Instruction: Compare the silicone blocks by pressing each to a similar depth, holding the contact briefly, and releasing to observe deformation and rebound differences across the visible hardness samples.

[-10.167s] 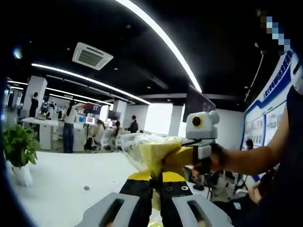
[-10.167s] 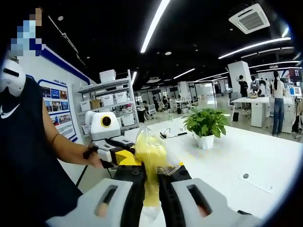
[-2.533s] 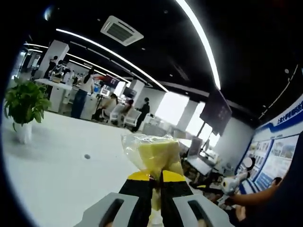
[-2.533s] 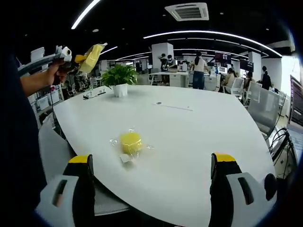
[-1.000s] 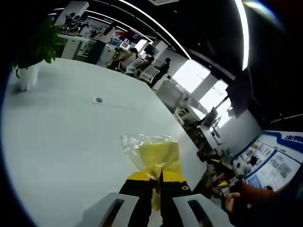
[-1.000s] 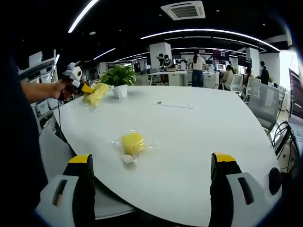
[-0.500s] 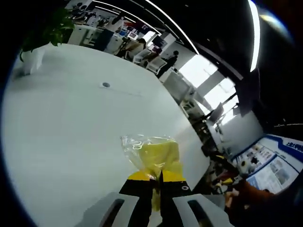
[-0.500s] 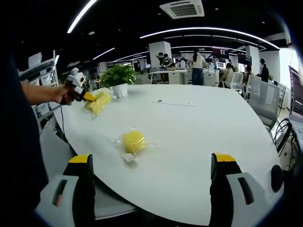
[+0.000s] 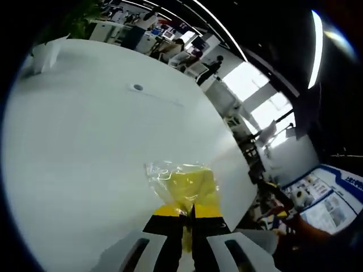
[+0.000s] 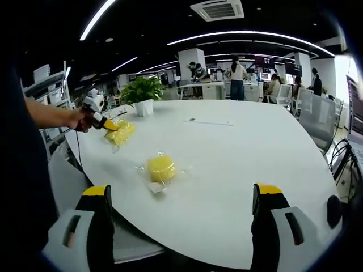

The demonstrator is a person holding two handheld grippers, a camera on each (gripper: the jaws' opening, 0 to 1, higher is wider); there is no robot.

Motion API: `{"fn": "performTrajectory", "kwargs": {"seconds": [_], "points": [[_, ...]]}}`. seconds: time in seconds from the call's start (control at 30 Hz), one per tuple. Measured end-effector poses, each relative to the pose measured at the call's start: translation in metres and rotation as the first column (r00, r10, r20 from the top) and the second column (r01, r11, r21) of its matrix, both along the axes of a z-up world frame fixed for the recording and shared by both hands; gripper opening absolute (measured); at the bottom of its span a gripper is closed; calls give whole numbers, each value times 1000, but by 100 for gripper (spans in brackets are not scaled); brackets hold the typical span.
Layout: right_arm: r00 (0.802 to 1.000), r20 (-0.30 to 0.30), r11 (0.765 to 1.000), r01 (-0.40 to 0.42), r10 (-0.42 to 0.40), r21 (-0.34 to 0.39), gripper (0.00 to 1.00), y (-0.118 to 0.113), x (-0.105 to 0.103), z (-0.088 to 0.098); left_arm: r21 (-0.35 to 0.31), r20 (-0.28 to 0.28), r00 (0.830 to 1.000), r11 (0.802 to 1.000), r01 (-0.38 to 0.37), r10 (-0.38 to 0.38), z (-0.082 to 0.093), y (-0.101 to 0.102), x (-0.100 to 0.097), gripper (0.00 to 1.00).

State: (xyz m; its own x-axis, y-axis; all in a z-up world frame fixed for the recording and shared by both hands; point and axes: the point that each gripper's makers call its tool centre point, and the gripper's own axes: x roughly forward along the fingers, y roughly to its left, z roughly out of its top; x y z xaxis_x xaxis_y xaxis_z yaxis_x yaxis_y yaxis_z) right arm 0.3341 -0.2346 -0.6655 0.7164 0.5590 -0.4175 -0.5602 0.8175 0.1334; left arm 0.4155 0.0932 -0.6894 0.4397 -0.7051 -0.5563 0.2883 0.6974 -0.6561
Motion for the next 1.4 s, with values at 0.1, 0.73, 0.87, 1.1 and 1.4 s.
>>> {"fn": "performTrajectory", "kwargs": {"seconds": [0.1,0.73,0.87,1.1,1.4], "points": [[1000,-7,1000,-1,1,2,96,1,-1,-2,-9,-11,1000,1000,-11,11,-6,2,2,2],[1000,-27,1000,15,-15,20,96,1,-1,-2,-17,-90,996,1000,-6,5,-53,5,-3,2],[999,-32,1000,15,-14,15,96,2,-2,-3,-9,-92,996,1000,-5,4,-57,6,-3,2],[999,-47,1000,-1,1,-7,96,6,-6,-10,-13,-108,994,1000,2,-3,-69,7,-1,2],[998,-58,1000,-11,10,-19,96,7,-7,-12,-22,-129,992,1000,-8,5,-79,8,-4,2]]}}
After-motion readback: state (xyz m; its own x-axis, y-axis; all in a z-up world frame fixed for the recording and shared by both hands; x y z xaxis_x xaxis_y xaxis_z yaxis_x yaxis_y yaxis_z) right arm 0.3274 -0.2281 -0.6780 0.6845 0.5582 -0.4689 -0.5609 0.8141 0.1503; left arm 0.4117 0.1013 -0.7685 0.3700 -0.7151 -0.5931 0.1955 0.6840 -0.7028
